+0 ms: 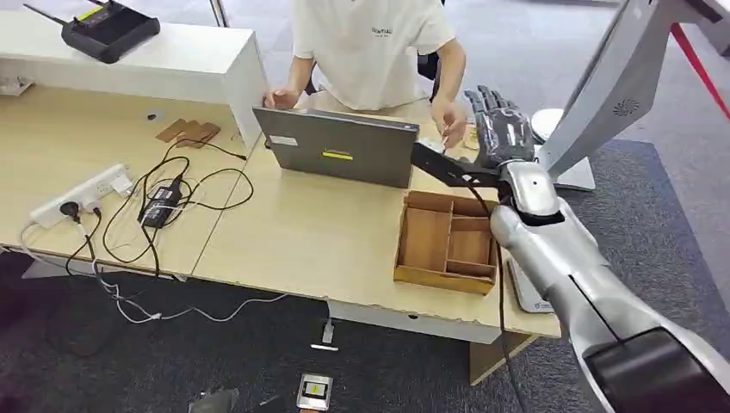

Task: Pass the card to the sensor for recognition and then transmit it.

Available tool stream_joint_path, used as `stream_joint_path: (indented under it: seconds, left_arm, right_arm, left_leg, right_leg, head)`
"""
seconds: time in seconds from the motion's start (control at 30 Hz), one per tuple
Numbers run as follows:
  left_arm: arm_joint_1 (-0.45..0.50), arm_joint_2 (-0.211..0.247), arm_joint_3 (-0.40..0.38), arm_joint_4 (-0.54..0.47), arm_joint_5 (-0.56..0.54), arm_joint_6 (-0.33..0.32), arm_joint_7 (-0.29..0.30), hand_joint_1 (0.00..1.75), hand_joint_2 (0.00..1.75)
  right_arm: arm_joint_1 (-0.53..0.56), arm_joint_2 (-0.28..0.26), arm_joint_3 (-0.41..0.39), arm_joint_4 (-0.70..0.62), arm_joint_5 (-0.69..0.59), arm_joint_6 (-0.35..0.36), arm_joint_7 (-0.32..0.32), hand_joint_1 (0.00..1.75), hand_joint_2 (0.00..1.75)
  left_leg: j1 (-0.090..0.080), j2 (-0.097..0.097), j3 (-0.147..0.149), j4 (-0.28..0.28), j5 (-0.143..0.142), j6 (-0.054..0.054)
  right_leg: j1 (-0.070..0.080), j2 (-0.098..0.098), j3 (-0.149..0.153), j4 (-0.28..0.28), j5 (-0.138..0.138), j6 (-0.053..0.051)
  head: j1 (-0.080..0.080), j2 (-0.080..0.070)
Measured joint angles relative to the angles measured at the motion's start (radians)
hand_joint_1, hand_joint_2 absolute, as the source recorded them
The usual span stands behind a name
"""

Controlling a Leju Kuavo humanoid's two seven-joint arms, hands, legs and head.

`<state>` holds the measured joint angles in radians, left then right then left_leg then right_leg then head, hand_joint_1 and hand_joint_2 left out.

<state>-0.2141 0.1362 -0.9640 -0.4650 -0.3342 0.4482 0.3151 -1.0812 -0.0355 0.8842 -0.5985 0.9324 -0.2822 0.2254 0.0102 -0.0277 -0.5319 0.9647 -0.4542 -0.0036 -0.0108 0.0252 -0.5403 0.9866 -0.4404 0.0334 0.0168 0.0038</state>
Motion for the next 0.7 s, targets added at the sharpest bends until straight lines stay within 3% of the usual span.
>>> stream_joint_path:
  seconds: [0.17,0.37,0.7]
  left_arm:
    - [0.012,0.000,0.011,0.001,0.020,0.021,-0.003,0.00,0.00]
    - [0.027,0.001,0.019,0.003,0.048,0.037,-0.011,0.00,0.00]
    - [0.036,0.002,0.038,0.022,0.062,0.054,-0.013,0.00,0.00]
  right_arm:
    - [0.015,-0.016,-0.015,-0.050,-0.050,-0.042,-0.002,0.00,1.75]
    - [0.114,-0.082,-0.074,-0.233,-0.143,-0.063,0.022,0.00,1.75]
    - [0.401,-0.239,-0.225,-0.606,-0.294,-0.082,0.060,0.00,1.75]
  left_leg:
    - [0.000,0.000,0.000,0.000,0.000,0.000]
    - [0.001,-0.001,0.001,0.000,0.000,0.000]
    - [0.000,0.000,0.001,0.000,-0.001,0.000]
  right_leg:
    - [0.000,0.000,0.000,-0.001,0.000,0.000]
    - [0.000,0.000,0.001,-0.002,0.000,0.000]
    - [0.000,0.000,0.002,-0.003,0.000,0.000]
  head:
    - [0.000,0.000]
    - [0.002,0.000]
    - [0.000,0.000]
